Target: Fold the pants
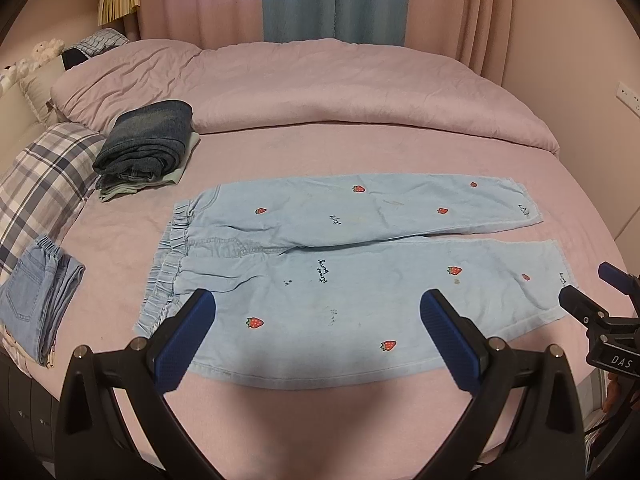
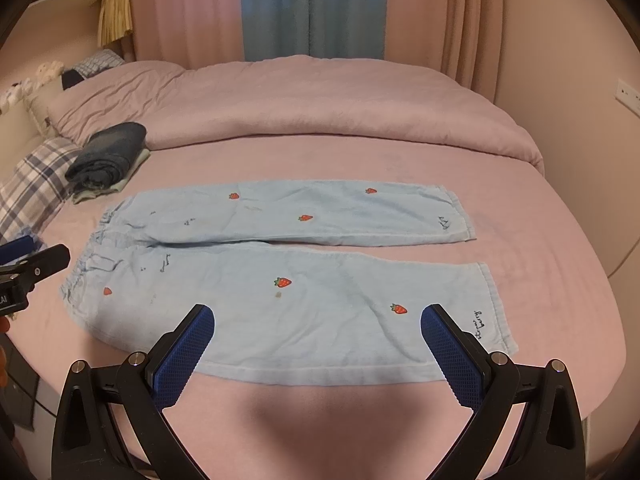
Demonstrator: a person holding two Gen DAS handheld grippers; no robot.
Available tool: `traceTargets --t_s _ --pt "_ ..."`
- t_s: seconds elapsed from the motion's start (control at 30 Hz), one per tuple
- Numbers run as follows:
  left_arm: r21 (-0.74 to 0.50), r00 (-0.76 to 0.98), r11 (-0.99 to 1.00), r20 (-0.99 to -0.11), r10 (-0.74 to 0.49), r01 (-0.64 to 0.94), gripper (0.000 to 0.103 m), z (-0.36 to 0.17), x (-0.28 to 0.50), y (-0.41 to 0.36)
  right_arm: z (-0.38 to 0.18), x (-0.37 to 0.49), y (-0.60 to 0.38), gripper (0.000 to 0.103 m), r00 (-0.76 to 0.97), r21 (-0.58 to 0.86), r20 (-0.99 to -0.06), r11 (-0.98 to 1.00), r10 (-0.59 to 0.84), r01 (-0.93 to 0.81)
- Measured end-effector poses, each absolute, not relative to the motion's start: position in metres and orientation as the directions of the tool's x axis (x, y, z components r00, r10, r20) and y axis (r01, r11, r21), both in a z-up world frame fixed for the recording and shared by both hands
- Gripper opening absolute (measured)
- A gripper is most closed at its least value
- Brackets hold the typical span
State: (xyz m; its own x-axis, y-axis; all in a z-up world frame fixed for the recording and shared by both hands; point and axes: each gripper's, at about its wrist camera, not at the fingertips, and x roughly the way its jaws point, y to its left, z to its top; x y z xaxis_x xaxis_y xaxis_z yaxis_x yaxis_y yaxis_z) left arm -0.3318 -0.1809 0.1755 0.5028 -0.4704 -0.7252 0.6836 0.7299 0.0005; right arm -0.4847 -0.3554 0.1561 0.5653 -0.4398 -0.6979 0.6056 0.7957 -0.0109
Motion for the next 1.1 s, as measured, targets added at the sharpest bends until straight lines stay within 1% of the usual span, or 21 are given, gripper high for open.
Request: traceTargets --t_s 0.17,0.23,0.37,0.47,0.5,0.63,0.7,0.8,0.83,0.9,0.97,1.0,1.03,1.07,1.1 --pt "0.001 0.502 0.730 -0.726 -0.470 0.684 0.102 0.174 -0.329 -0.179 0.154 -0.483 -0.355 0.103 0.567 0.006 -0.707 0.798 -0.422 0.602" --pt "-0.011 0.492 0.730 -0.732 -0.472 0.683 0.103 0.170 -0.325 -0.178 0.152 -0.480 -0.355 0.103 0.557 -0.008 -0.714 0.800 -0.425 0.600" --pt "-0.109 0.434 0.755 -0.761 -0.481 0.646 0.102 0.151 -0.302 -0.166 0.137 -0.468 -0.354 0.103 0.554 -0.013 -0.735 0.825 -0.391 0.565" --pt "-0.211 0.384 0.805 -0.793 -0.472 0.555 0.102 0.126 -0.275 -0.148 0.117 -0.451 -0.343 0.103 0.566 0.004 -0.763 0.873 -0.313 0.488" --pt "-0.257 0.363 0.828 -0.805 -0.468 0.499 0.102 0.113 -0.262 -0.135 0.109 -0.443 -0.336 0.103 0.581 0.002 -0.760 0.893 -0.291 0.449" --pt "-0.371 0.313 0.871 -0.827 -0.468 0.322 0.102 0.079 -0.229 -0.094 0.084 -0.414 -0.303 0.103 0.596 -0.008 -0.783 0.960 -0.180 0.280" --pt "-0.429 0.278 0.874 -0.832 -0.481 0.229 0.102 0.061 -0.218 -0.073 0.074 -0.400 -0.286 0.103 0.613 -0.023 -0.778 0.981 -0.137 0.191" --pt "-0.517 0.242 0.843 -0.808 -0.537 0.148 0.102 0.044 -0.211 -0.056 0.061 -0.381 -0.264 0.102 0.618 -0.071 -0.780 0.995 -0.101 0.072" --pt "-0.533 0.234 0.837 -0.804 -0.547 0.125 0.102 0.041 -0.209 -0.053 0.060 -0.378 -0.254 0.100 0.632 -0.084 -0.771 0.996 -0.083 0.029" --pt "-0.585 0.226 0.806 -0.777 -0.588 0.086 0.102 0.031 -0.206 -0.050 0.049 -0.364 -0.235 0.091 0.647 -0.164 -0.758 0.984 -0.081 -0.069" --pt "-0.609 0.235 0.791 -0.762 -0.603 0.056 0.101 0.024 -0.205 -0.048 0.039 -0.356 -0.217 0.076 0.652 -0.234 -0.754 0.960 -0.080 -0.153" --pt "-0.622 0.249 0.782 -0.751 -0.612 0.045 0.101 0.023 -0.204 -0.047 0.033 -0.352 -0.208 0.072 0.649 -0.267 -0.756 0.944 -0.083 -0.191" --pt "-0.631 0.265 0.775 -0.742 -0.616 0.036 0.101 0.026 -0.203 -0.047 0.027 -0.348 -0.200 0.065 0.649 -0.301 -0.755 0.927 -0.089 -0.223" --pt "-0.633 0.274 0.773 -0.739 -0.616 0.030 0.099 0.026 -0.201 -0.047 0.021 -0.344 -0.194 0.059 0.650 -0.334 -0.753 0.910 -0.100 -0.247" --pt "-0.628 0.282 0.778 -0.741 -0.609 0.029 0.092 0.027 -0.199 -0.047 0.017 -0.342 -0.189 0.057 0.656 -0.358 -0.747 0.896 -0.106 -0.263"
